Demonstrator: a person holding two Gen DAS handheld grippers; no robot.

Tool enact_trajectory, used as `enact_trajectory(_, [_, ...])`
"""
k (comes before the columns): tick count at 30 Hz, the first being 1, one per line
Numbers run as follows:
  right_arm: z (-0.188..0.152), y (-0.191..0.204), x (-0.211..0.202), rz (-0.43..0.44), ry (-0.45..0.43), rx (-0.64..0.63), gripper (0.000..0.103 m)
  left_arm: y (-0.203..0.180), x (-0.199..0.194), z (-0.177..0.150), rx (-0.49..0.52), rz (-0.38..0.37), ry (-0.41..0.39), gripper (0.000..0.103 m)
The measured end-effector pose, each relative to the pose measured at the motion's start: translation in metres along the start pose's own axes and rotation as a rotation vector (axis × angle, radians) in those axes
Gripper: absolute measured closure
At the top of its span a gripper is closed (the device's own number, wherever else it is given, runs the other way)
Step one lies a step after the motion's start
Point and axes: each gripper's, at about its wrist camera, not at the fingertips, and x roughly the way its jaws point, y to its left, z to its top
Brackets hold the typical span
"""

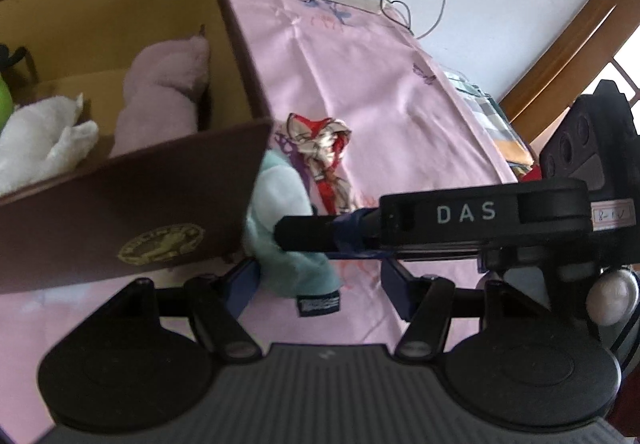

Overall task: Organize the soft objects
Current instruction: 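Move the right gripper back to the light-blue plush on the sheet, then close the right gripper on the light-blue plush, then lift the light-blue plush with the right gripper and carry it into the box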

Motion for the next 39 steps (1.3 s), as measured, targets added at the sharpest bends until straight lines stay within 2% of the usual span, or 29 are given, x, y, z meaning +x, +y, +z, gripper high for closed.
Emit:
enact_trajectory(4, [-0.004,0.003,-0.009,-0.002,0.001,-0.045,0.095,-0.011,-0.004,0.0,0.038,-0.033,-0.012,0.04])
enact_trajectory(14, [-0.015,0.008,-0.052,0.049,-0.029,0.017,0.099,-0.04,-0.036,0.002,0.158,-0.131,-0.027,0.04])
enact_trajectory(21, [-0.009,0.045,-0.081,0.072,-0.147,-0.038,0.099,-0.048,-0.078,0.02,0.264,-0.172,-0.144,0.04])
enact_trajectory(26, [0.007,0.082,-0.079,0.114,-0.209,-0.11,0.099,-0.03,-0.108,0.04,0.26,-0.174,-0.225,0.04])
enact_trajectory(30, [0.019,0.108,-0.064,0.151,-0.212,-0.153,0.099,-0.006,-0.128,0.05,0.246,-0.142,-0.268,0.04])
enact_trajectory(39, [0.037,0.147,0.002,0.123,-0.122,-0.24,0.099,0.061,-0.135,0.06,0.117,-0.08,-0.245,0.039])
